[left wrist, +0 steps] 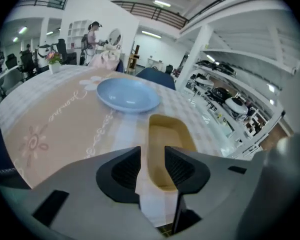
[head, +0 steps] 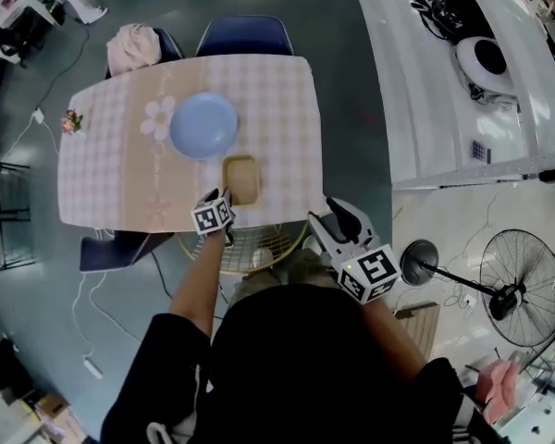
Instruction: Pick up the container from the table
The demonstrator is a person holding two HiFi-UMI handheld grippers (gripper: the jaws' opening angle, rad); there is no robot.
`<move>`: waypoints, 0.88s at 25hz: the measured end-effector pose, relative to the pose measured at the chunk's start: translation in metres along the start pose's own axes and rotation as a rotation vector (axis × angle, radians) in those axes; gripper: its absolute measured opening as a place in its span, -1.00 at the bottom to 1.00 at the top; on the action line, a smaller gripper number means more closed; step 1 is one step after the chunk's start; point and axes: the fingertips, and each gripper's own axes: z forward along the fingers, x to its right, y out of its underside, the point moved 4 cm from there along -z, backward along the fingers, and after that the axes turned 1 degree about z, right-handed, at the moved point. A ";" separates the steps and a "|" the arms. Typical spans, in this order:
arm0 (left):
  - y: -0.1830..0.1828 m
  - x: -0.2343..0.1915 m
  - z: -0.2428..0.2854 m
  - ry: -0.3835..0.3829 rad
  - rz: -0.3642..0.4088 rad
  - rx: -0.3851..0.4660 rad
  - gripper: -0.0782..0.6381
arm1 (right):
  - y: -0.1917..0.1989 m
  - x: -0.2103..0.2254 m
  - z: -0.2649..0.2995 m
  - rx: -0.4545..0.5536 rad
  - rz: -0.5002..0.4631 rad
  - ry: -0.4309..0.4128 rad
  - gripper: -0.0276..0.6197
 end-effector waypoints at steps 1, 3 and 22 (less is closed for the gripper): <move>0.004 -0.005 0.007 -0.012 -0.009 -0.025 -0.39 | 0.001 0.002 0.000 -0.005 0.001 0.007 -0.44; 0.009 -0.009 0.017 -0.025 -0.003 -0.060 -0.39 | 0.001 0.004 -0.001 -0.006 0.004 0.019 -0.44; 0.007 0.017 -0.056 0.073 -0.040 0.102 -0.73 | -0.011 -0.017 -0.012 0.063 -0.038 0.010 -0.44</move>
